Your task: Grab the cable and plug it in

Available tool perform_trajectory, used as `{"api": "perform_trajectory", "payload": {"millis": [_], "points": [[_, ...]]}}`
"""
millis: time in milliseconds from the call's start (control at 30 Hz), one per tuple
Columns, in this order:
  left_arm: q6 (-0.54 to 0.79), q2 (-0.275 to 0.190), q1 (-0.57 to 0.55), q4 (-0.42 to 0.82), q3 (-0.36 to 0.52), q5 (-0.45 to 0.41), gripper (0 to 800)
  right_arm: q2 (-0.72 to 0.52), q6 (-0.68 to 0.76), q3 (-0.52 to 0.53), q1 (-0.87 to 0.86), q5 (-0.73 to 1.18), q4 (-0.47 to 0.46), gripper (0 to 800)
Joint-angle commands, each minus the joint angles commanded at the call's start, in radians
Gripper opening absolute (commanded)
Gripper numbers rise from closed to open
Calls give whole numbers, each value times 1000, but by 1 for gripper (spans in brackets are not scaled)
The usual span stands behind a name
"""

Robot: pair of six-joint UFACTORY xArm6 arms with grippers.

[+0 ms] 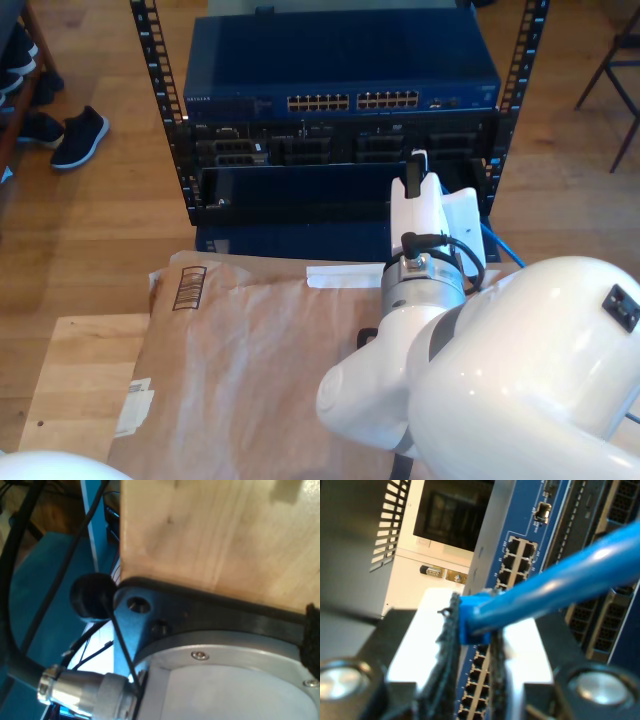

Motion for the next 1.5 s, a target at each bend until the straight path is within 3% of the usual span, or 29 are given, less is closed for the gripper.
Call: {"api": "perform_trajectory", "payload": {"millis": [800,1067,1400,1500], "points": [[0,2,-2,0,-2,0,798,61,-3,-31,15,46,-3,0],[0,2,-2,0,-2,0,798,209,-189,-262,21,123,-2,0],[0,2,-2,0,-2,0,798,267,-196,-269,28,169,-17,0],[0,2,-2,0,-2,0,799,269,-270,-276,29,169,-6,0]]}}
